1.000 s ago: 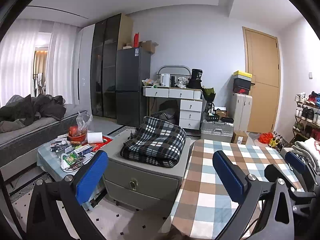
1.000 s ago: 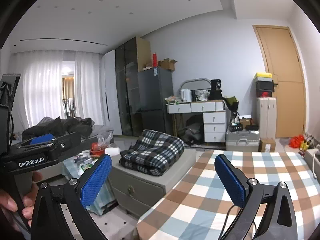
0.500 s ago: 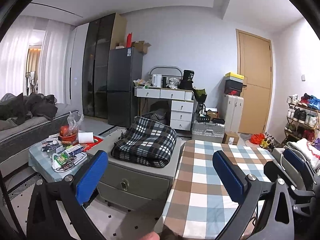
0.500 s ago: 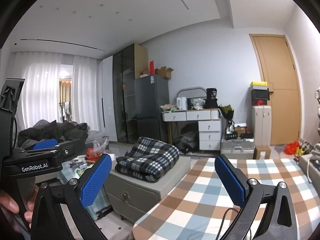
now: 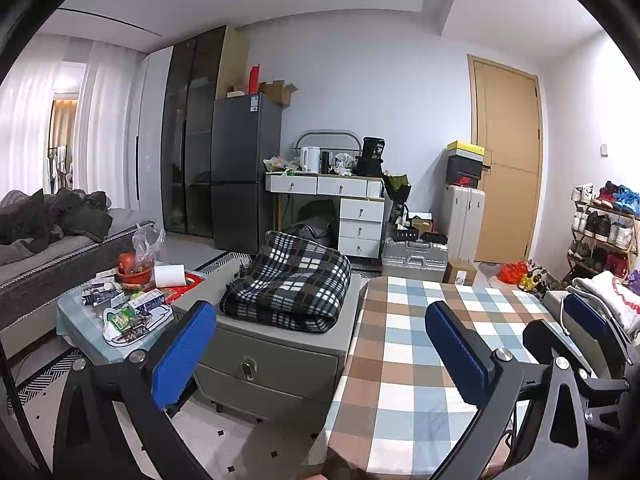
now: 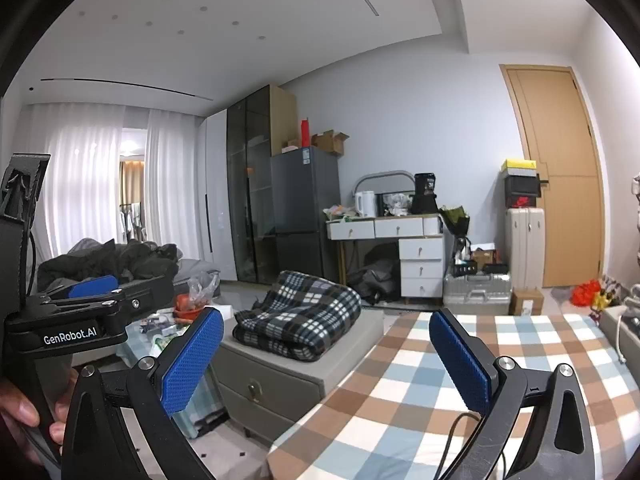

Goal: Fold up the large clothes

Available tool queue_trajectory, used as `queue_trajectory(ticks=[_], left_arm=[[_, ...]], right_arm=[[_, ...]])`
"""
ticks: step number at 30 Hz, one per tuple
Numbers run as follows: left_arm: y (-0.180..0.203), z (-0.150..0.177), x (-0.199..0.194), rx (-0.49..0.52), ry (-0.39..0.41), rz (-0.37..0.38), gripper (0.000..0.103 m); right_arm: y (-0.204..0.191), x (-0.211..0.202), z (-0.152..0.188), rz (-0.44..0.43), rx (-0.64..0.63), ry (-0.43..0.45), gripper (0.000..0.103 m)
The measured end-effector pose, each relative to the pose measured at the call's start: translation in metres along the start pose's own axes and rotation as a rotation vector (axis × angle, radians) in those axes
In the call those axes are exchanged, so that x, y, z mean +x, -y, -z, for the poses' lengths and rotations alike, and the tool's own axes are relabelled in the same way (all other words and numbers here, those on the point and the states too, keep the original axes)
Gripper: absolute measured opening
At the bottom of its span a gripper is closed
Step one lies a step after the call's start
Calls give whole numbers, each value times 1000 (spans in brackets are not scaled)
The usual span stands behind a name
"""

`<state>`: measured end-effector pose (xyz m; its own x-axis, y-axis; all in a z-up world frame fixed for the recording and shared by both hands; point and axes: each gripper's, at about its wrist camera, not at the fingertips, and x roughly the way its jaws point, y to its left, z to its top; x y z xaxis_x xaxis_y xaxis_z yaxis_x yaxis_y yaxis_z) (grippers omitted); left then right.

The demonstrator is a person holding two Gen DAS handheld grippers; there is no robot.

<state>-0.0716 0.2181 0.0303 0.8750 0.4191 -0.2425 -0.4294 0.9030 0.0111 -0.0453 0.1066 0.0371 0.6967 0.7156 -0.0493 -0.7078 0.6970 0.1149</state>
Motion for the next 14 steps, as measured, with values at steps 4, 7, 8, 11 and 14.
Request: queue_trajectory(ticks=[4, 7, 8, 11, 14], left_arm=[[1, 1, 0, -3, -19, 5, 102], [1, 1, 0, -2, -17, 2, 102], [2, 1, 0, 0, -16, 1, 102], [3, 1, 0, 7, -20, 12, 102], [7, 1, 4, -11, -41, 63, 102]], right_arm=[[-1, 0, -2, 3, 11, 2, 103], [0, 1, -3, 4, 26, 3, 103], [1, 0, -3, 7, 27, 5, 103], [3, 0, -3, 15, 30, 9, 103], [8, 1, -2, 23, 33, 10, 103]])
